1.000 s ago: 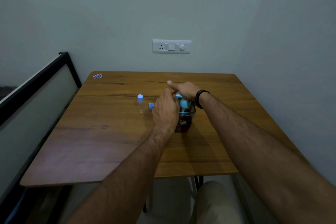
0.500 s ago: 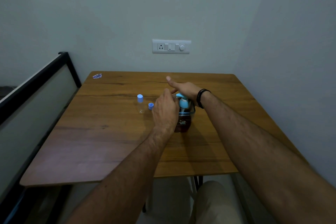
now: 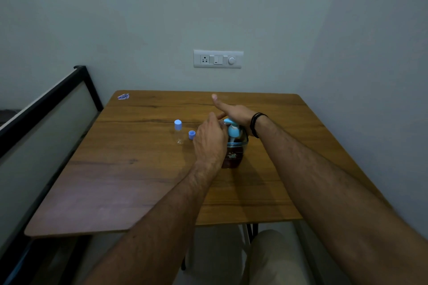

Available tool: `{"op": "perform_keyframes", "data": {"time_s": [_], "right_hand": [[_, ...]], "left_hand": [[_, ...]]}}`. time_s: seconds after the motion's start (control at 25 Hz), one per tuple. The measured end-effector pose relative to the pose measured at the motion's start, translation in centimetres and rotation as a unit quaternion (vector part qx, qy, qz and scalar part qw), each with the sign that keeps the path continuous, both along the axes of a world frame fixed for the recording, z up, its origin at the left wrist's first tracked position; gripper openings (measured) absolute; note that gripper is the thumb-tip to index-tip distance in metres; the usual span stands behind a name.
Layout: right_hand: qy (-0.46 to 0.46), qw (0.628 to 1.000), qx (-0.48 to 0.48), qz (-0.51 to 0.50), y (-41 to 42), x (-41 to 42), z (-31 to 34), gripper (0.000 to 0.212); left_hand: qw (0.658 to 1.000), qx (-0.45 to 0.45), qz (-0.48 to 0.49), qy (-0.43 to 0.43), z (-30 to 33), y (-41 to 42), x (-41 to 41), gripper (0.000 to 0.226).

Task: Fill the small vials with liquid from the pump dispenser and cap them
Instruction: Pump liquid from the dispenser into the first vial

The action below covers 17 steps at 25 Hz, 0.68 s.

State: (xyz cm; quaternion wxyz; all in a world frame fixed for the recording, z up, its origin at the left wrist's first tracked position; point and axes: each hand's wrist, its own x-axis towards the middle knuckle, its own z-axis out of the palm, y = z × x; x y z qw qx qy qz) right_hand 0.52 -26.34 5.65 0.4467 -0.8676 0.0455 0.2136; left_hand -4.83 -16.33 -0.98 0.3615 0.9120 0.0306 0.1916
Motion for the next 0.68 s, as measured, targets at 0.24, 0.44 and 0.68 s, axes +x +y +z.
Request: {"op": "perform_keyframes", "data": {"time_s": [0.24, 0.44, 0.68], "right_hand": [[-0.051, 0.998, -0.047, 0.005, 0.04, 0.2, -0.14, 0.061], [-0.025, 1.0, -0.015, 0.002, -0.02, -0.19, 0.1, 0.085], [-0.027, 0.999, -0.037, 0.004, -0.02, -0.16, 0.26, 0.072]], "left_hand": [[1.0, -0.005, 0.004, 0.002, 0.25, -0.05, -0.02, 0.015], [1.0, 0.007, 0.007, 0.001, 0.0, -0.1, 0.12, 0.012], [1.0, 0.001, 0.005, 0.006, 0.1, -0.11, 0.1, 0.013]]}}
